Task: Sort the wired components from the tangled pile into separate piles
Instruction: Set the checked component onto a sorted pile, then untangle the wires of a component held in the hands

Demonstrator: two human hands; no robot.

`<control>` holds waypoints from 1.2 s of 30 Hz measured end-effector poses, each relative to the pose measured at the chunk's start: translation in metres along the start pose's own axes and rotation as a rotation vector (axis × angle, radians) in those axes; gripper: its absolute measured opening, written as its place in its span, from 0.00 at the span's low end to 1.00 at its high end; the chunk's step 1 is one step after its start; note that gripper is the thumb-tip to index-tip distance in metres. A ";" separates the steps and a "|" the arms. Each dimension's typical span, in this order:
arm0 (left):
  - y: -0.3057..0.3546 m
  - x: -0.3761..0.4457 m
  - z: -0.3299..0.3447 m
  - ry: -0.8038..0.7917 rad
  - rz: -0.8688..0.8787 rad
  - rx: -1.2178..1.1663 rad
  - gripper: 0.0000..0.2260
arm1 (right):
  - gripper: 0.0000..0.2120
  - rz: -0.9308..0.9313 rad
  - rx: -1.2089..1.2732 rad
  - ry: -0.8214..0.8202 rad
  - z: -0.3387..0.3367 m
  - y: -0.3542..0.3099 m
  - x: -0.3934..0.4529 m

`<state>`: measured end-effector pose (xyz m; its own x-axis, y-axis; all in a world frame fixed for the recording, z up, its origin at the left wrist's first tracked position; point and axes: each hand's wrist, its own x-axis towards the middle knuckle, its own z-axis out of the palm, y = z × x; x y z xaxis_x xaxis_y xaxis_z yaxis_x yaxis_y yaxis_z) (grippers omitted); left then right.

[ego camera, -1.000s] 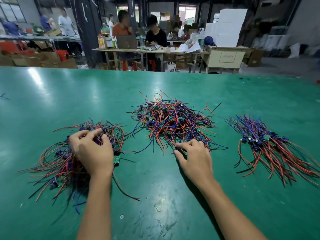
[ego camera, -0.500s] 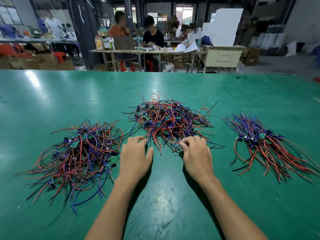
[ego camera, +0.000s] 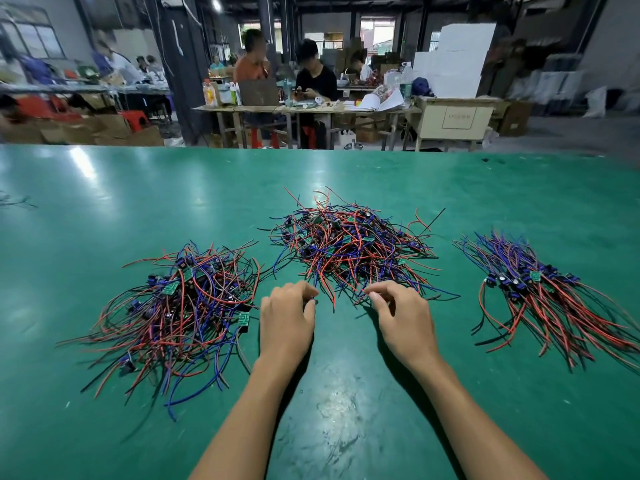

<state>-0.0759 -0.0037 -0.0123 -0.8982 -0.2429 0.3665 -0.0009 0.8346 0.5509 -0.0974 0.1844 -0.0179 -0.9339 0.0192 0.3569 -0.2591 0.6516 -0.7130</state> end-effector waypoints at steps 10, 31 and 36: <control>0.004 -0.002 0.002 -0.009 -0.087 -0.170 0.10 | 0.09 -0.012 -0.128 -0.063 0.000 -0.003 -0.002; 0.034 -0.007 -0.017 -0.419 -0.145 -1.037 0.06 | 0.16 0.258 0.678 -0.152 -0.005 -0.032 0.001; 0.037 -0.012 -0.018 -0.668 -0.086 -1.048 0.04 | 0.08 0.362 0.920 -0.268 -0.010 -0.030 0.001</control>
<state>-0.0576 0.0210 0.0175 -0.9604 0.2781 0.0161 0.0046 -0.0421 0.9991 -0.0880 0.1727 0.0095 -0.9887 -0.1449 -0.0375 0.0659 -0.1964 -0.9783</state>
